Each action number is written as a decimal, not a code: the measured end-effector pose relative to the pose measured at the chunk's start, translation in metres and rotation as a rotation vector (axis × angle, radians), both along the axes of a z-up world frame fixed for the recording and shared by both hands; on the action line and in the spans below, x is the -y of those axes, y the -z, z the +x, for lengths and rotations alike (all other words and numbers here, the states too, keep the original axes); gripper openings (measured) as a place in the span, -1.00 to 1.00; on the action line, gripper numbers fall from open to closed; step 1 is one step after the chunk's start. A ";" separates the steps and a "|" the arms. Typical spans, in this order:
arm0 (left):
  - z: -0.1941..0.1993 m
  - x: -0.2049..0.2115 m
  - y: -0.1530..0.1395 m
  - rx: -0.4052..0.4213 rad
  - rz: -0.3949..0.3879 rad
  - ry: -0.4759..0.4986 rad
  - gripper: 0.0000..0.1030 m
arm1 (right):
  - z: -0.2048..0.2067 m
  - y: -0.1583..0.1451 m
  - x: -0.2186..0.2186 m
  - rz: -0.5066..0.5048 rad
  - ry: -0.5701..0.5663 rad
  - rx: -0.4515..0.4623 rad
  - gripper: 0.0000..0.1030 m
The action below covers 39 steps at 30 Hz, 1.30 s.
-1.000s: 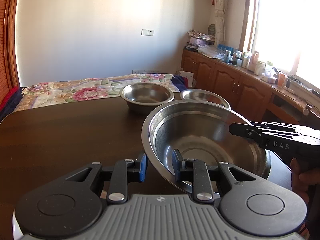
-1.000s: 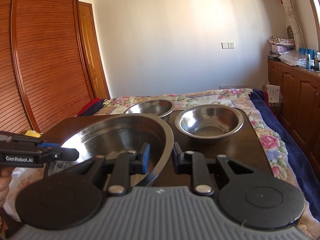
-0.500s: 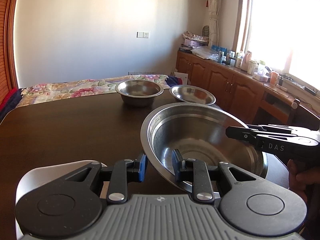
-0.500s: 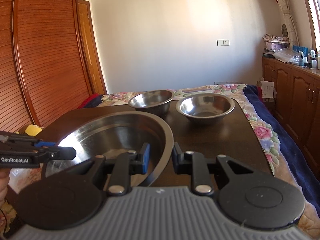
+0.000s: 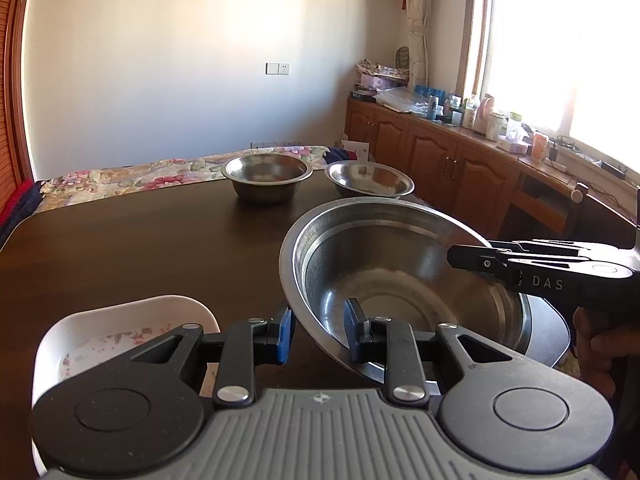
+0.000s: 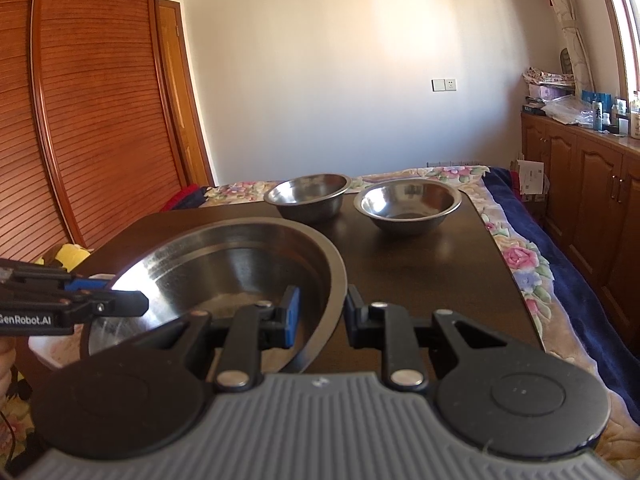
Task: Organize plates and bowls
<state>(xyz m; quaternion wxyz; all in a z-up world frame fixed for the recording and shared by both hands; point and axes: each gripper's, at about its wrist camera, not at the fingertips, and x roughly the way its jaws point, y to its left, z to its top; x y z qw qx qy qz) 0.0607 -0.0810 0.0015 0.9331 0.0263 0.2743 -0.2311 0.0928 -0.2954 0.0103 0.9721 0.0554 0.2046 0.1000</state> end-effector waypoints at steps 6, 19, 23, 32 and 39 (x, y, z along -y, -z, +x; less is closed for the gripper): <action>-0.001 0.000 0.006 -0.013 0.003 0.006 -0.45 | -0.002 0.006 0.002 0.001 0.006 -0.015 -0.50; -0.001 0.002 0.015 -0.049 0.023 0.008 -0.44 | -0.009 0.017 0.003 0.010 0.007 -0.045 -0.49; 0.002 0.002 0.015 -0.052 0.021 0.006 -0.43 | -0.009 0.018 0.002 0.013 -0.001 -0.051 -0.49; 0.008 -0.007 0.005 -0.014 0.019 -0.010 -0.15 | -0.007 0.005 0.013 0.035 -0.006 -0.023 -0.14; 0.027 -0.015 -0.007 0.006 0.014 -0.028 -0.04 | 0.004 -0.022 0.021 -0.024 -0.001 0.034 -0.12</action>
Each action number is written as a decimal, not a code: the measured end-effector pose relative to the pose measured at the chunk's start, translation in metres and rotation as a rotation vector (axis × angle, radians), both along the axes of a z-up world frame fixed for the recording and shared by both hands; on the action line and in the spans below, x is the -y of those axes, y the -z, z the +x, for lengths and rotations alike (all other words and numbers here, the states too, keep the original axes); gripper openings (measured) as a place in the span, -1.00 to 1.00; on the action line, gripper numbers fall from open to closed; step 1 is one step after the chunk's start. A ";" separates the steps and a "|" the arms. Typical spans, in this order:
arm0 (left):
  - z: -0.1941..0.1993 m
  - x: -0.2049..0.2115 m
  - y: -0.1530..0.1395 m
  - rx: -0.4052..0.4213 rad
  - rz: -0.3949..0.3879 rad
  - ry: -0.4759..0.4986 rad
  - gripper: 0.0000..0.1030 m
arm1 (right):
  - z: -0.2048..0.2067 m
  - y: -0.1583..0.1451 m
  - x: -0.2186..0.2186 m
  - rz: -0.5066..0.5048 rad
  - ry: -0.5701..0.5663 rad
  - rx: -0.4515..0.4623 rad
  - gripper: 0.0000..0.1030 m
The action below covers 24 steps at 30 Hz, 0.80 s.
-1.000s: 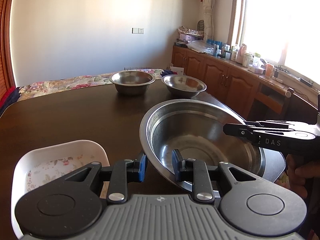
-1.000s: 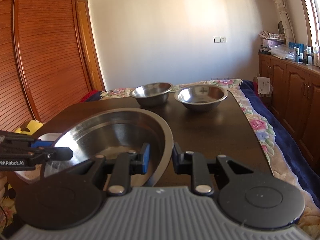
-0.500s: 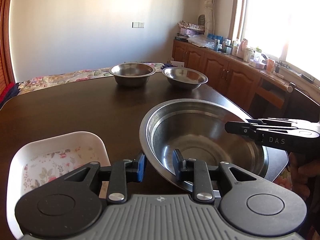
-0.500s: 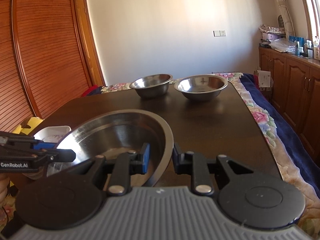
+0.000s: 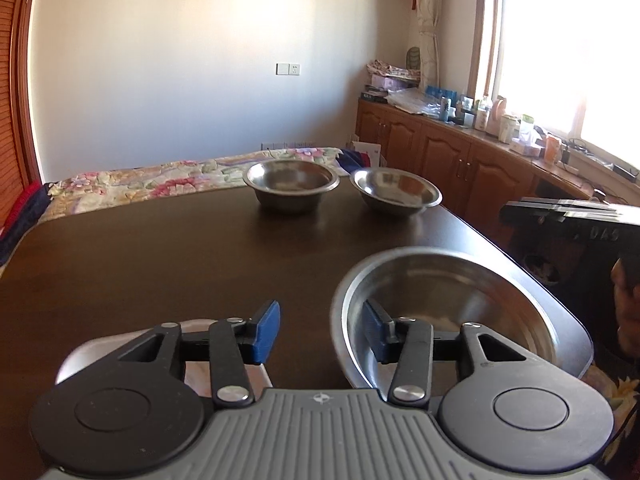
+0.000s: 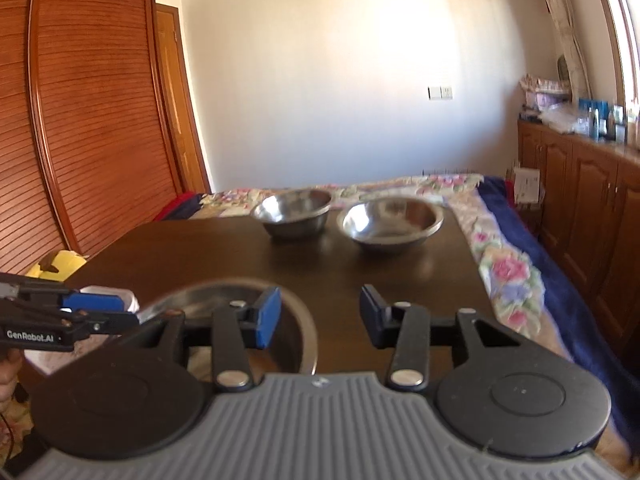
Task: Organize plates and bowls
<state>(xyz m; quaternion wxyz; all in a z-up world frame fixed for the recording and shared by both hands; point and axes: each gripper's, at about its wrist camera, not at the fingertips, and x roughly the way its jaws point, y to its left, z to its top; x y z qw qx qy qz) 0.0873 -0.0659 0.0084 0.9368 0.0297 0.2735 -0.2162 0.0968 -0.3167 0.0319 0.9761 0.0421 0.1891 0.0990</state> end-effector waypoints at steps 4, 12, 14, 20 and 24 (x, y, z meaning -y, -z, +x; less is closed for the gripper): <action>0.020 -0.001 -0.009 0.012 0.011 -0.013 0.00 | 0.015 -0.019 0.006 -0.044 -0.017 0.024 -0.12; 0.072 0.002 -0.026 0.022 0.033 -0.028 0.00 | 0.075 -0.042 0.012 -0.096 -0.099 0.006 -0.12; 0.088 0.005 -0.029 0.010 0.045 -0.030 0.00 | 0.094 -0.041 0.013 -0.093 -0.115 -0.022 -0.12; 0.124 0.015 -0.028 0.003 0.074 -0.044 0.00 | 0.147 -0.031 0.011 -0.072 -0.163 -0.096 -0.25; 0.146 0.022 -0.024 -0.003 0.083 -0.047 0.00 | 0.170 -0.022 0.005 -0.066 -0.198 -0.134 -0.32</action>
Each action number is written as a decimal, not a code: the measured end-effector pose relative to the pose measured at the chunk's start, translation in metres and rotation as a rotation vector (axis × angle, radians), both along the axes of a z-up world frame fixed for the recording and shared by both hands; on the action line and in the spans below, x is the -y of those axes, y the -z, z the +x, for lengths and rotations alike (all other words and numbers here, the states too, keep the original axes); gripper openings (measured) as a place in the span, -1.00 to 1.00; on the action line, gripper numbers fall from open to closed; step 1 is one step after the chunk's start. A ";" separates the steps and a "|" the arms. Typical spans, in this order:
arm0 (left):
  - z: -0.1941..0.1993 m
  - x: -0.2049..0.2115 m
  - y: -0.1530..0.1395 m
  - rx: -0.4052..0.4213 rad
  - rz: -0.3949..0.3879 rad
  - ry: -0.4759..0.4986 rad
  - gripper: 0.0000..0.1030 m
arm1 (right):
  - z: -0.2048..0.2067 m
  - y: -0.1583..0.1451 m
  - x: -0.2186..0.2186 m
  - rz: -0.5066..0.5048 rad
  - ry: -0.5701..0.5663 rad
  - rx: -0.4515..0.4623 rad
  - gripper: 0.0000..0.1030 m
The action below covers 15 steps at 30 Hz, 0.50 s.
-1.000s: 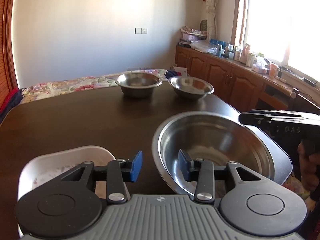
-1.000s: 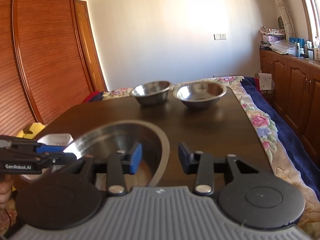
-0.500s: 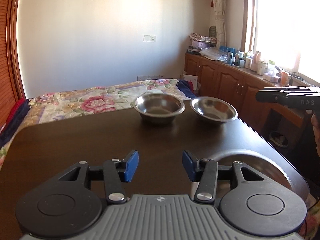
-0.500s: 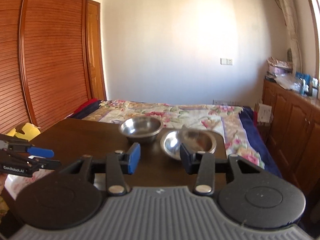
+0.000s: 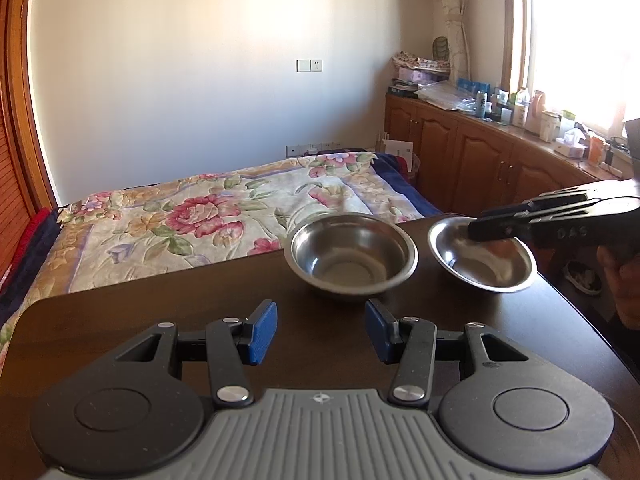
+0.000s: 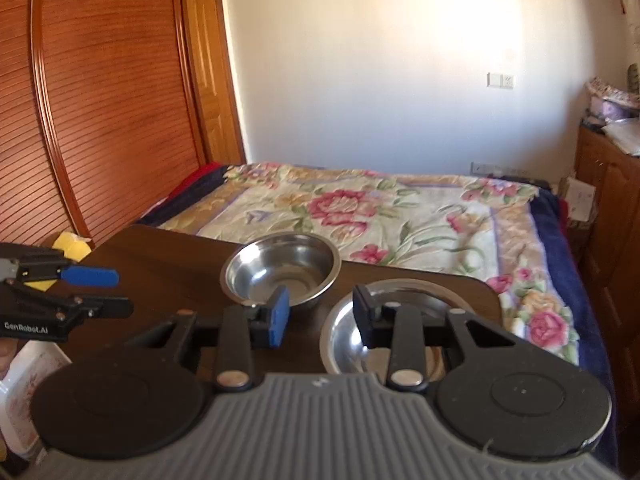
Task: Organize plates and bowls
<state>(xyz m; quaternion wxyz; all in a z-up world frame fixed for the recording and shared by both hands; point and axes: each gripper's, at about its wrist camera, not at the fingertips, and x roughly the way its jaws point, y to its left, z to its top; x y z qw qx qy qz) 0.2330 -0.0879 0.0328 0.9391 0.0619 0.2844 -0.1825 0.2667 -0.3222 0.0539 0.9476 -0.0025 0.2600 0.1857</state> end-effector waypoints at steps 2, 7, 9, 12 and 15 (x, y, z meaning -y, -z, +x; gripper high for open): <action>0.012 0.004 0.003 -0.008 0.005 0.007 0.00 | 0.014 0.005 -0.003 0.001 -0.027 -0.032 -0.45; 0.034 0.012 0.011 -0.023 0.028 0.010 -0.05 | 0.045 0.004 -0.013 -0.023 -0.077 -0.072 -0.50; 0.042 0.013 0.014 -0.027 0.029 0.010 -0.05 | 0.056 0.005 -0.017 -0.037 -0.091 -0.086 -0.50; 0.056 0.014 0.018 -0.041 0.024 0.008 -0.06 | 0.069 0.012 -0.023 -0.074 -0.101 -0.105 -0.50; 0.068 0.015 0.021 -0.054 0.012 0.007 -0.07 | 0.082 0.018 -0.024 -0.086 -0.094 -0.126 -0.50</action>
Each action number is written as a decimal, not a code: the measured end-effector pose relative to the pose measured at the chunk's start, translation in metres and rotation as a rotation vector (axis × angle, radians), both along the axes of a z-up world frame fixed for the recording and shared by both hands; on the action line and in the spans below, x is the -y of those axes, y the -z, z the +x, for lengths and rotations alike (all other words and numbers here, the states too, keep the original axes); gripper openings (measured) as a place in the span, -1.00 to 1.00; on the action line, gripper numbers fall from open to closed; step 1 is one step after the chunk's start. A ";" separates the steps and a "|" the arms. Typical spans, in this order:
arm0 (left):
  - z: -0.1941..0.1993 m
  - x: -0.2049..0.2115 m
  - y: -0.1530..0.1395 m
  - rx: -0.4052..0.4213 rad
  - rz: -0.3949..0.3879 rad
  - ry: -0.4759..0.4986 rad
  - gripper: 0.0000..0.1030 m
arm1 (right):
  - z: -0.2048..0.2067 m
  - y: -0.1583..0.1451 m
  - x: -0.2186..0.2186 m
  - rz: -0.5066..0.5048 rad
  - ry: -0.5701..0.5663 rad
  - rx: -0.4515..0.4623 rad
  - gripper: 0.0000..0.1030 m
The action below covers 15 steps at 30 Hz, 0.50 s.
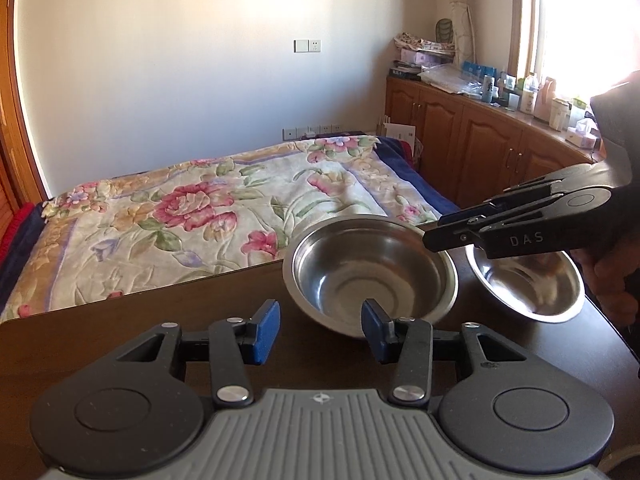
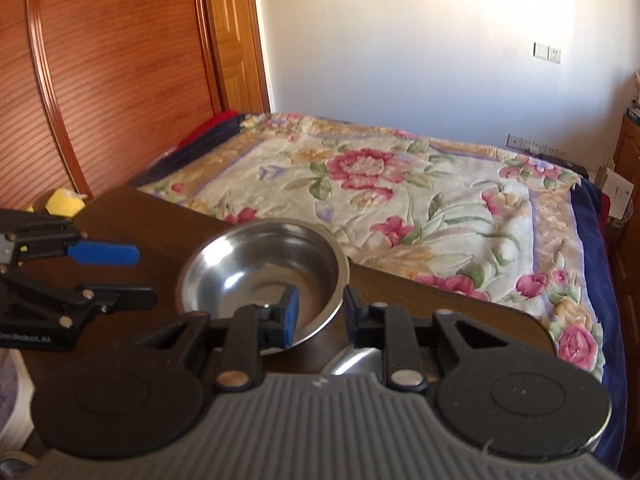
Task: Organize plates and bowls
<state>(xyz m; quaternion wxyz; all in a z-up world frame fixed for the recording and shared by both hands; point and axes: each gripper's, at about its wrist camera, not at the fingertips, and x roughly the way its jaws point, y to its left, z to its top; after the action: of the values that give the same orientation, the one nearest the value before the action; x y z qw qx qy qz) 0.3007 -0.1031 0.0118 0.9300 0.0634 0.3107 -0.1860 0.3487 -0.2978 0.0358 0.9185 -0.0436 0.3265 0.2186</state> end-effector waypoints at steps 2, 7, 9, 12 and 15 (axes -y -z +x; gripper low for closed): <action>0.007 0.001 0.004 -0.020 -0.008 0.000 -0.08 | 0.006 0.001 0.002 0.009 0.022 -0.008 -0.50; 0.019 0.004 0.009 -0.046 -0.010 -0.009 -0.12 | 0.014 0.003 0.001 0.016 0.021 -0.041 -0.50; 0.022 0.004 0.010 -0.059 -0.017 -0.015 -0.13 | 0.018 0.005 0.000 0.021 0.021 -0.062 -0.50; 0.026 0.004 0.013 -0.084 -0.034 -0.017 -0.22 | 0.022 0.006 -0.001 0.020 0.022 -0.077 -0.50; 0.028 0.005 0.014 -0.091 -0.043 -0.019 -0.31 | 0.024 0.008 -0.001 0.028 0.022 -0.103 -0.51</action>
<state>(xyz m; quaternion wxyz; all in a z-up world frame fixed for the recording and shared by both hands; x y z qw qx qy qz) 0.3289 -0.1080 -0.0019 0.9178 0.0319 0.3490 -0.1866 0.3731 -0.2972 0.0275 0.9035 -0.0156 0.3705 0.2151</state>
